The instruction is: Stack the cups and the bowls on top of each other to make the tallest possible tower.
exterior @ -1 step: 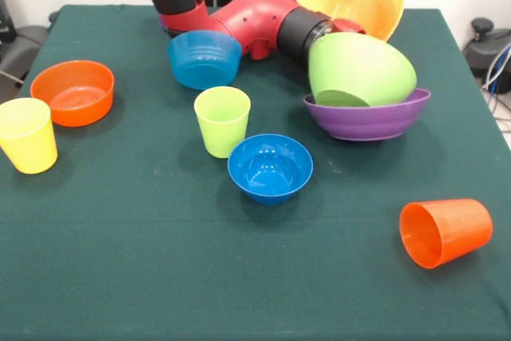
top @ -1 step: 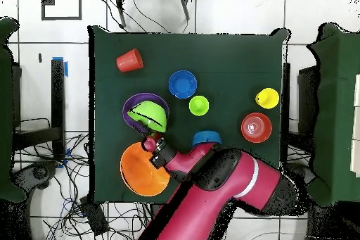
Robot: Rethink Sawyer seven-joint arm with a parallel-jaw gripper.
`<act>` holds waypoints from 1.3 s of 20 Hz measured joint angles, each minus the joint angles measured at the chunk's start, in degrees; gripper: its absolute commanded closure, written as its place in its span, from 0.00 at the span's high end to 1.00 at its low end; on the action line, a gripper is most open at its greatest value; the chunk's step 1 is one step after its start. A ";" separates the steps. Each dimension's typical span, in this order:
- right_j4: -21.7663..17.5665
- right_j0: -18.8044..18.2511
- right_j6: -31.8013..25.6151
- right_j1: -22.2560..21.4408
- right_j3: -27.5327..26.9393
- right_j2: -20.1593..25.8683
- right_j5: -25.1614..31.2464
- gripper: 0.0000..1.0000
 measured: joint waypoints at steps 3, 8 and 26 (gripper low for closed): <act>2.83 0.38 0.00 -0.26 0.46 -1.06 -0.01 1.00; 8.22 2.10 0.00 -2.67 2.98 -3.29 -0.01 1.00; 26.45 14.55 0.00 -34.90 23.09 -8.31 13.05 1.00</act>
